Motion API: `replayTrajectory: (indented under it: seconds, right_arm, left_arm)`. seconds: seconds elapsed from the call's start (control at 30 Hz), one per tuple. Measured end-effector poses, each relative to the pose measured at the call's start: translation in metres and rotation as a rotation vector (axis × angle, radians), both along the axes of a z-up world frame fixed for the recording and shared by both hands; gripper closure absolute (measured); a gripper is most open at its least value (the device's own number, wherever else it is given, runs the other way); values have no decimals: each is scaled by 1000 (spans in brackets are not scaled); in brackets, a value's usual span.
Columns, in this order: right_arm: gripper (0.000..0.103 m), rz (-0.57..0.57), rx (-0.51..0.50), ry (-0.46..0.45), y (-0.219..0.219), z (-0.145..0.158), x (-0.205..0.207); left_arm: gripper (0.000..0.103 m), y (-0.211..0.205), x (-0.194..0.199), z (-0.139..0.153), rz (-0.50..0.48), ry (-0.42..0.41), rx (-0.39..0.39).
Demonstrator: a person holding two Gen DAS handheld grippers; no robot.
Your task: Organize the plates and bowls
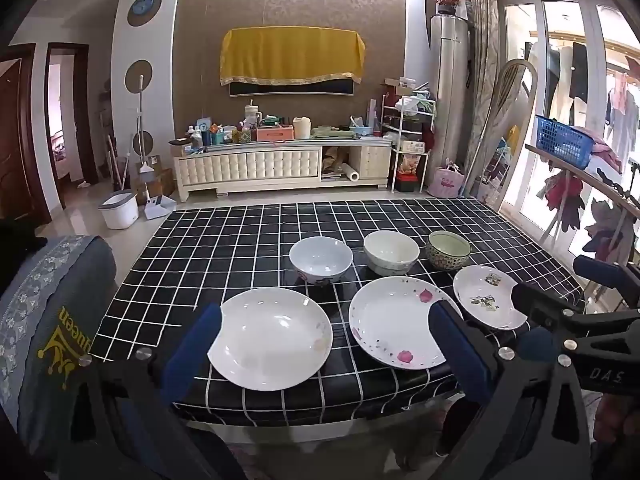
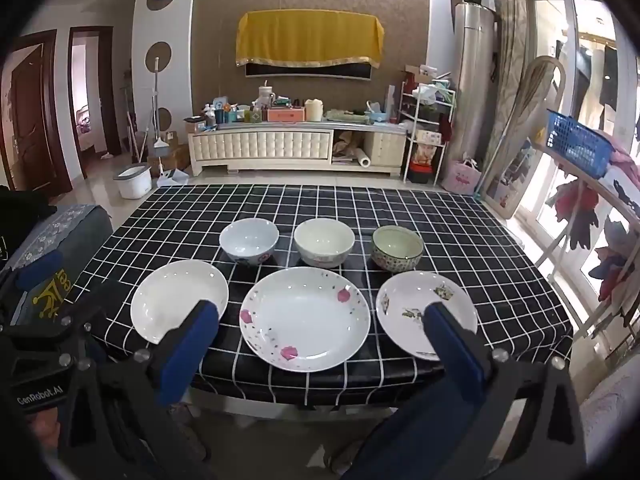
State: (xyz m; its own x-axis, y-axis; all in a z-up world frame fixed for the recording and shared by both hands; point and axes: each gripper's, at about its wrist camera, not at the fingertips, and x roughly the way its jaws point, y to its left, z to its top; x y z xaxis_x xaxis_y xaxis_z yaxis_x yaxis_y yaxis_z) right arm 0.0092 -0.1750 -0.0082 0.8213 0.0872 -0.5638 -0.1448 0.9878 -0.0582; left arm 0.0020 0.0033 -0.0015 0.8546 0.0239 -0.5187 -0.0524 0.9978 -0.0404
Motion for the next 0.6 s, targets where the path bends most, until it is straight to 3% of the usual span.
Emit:
replayTrajectory:
  seconds: [0.03, 0.17, 0.37, 0.6]
  right_arm:
    - [0, 0, -1, 1, 0, 0, 0]
    - [0, 1, 2, 13, -2, -3, -2]
    - [0, 8, 28, 50, -5, -1, 2]
    - [0, 8, 20, 54, -5, -1, 1]
  left_arm:
    - [1, -6, -1, -1, -36, -13, 19]
    - [1, -14, -2, -4, -31, -13, 52]
    - [1, -7, -2, -3, -53, 5, -1]
    - [1, -7, -2, -2, -50, 13, -4]
